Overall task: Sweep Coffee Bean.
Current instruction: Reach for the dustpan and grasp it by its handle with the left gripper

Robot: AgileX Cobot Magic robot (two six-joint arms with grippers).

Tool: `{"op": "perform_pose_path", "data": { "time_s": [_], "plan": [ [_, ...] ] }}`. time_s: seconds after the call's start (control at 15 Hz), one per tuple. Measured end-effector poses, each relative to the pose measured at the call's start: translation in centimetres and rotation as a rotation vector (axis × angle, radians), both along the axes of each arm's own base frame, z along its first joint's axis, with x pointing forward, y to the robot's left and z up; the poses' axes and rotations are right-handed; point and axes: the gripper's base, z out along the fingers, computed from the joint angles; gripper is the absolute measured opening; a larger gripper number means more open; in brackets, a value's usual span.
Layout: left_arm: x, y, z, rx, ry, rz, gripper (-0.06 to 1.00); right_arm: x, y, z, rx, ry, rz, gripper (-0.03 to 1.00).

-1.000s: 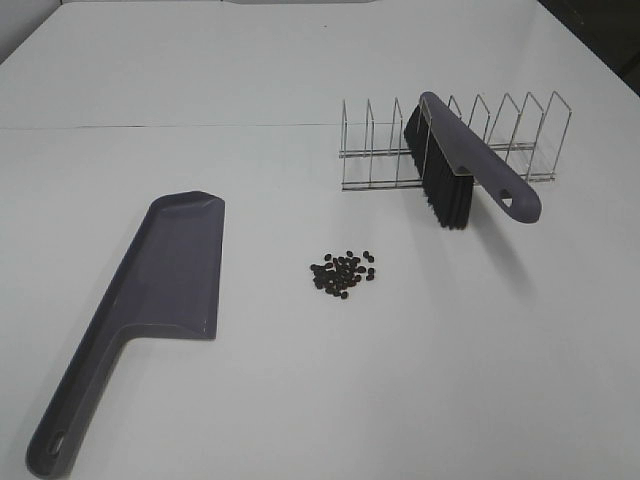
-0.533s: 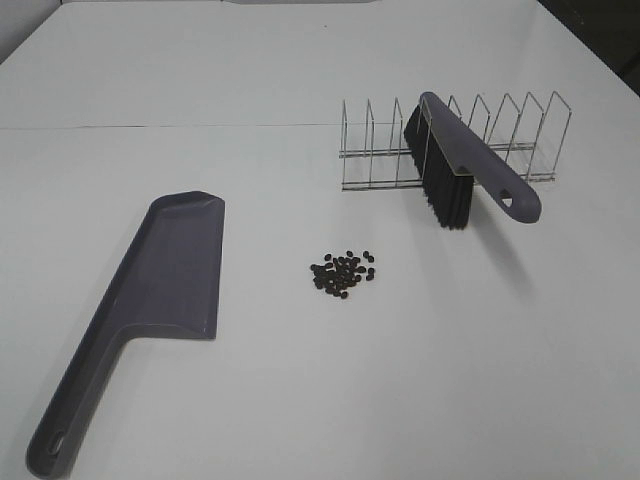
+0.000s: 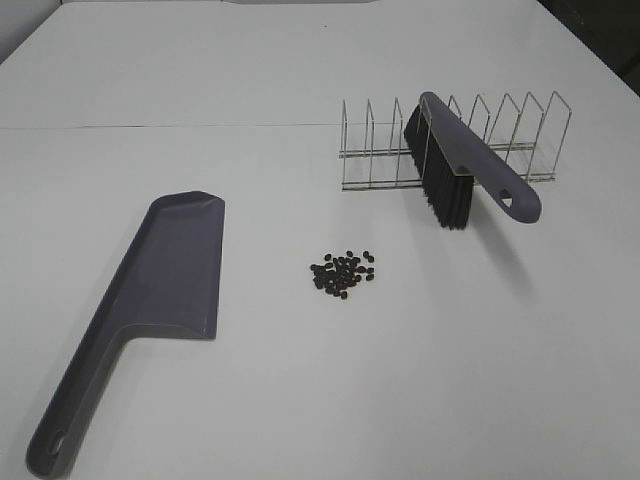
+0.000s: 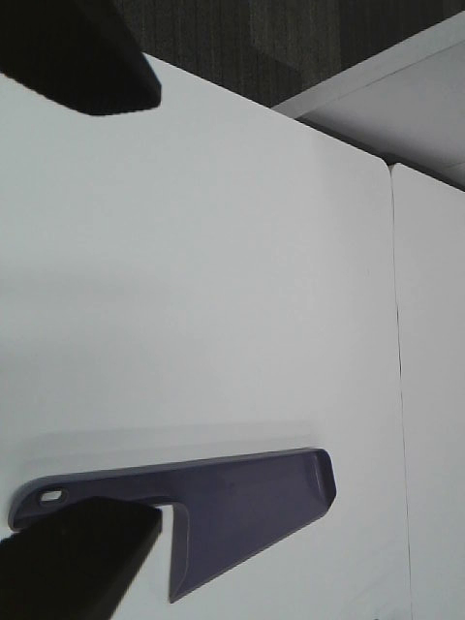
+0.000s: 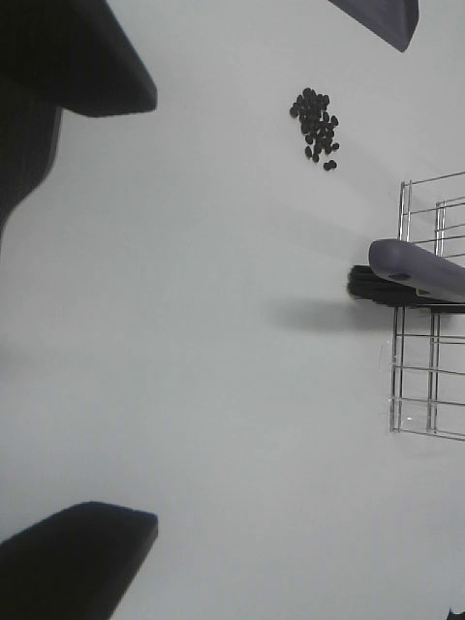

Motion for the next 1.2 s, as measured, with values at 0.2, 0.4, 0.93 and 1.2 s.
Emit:
{"op": "perform_pose_path", "data": {
  "time_s": [0.2,0.4,0.93,1.2],
  "plan": [
    [0.6,0.0,0.4,-0.002,0.065,-0.001,0.98,0.0,0.0,0.0,0.000,0.000,0.000,0.98],
    [3.0,0.2,1.2,0.002,0.317,0.004,0.98,0.0,0.0,0.0,0.000,0.000,0.000,0.98],
    [13.4,0.0,1.9,-0.056,0.671,0.005,0.98,0.0,0.0,0.0,0.001,0.000,-0.001,0.98],
    [16.6,-4.6,-0.9,-0.070,0.779,-0.113,0.98,0.0,0.0,0.0,0.001,0.000,-0.001,0.98]
  ]
}}
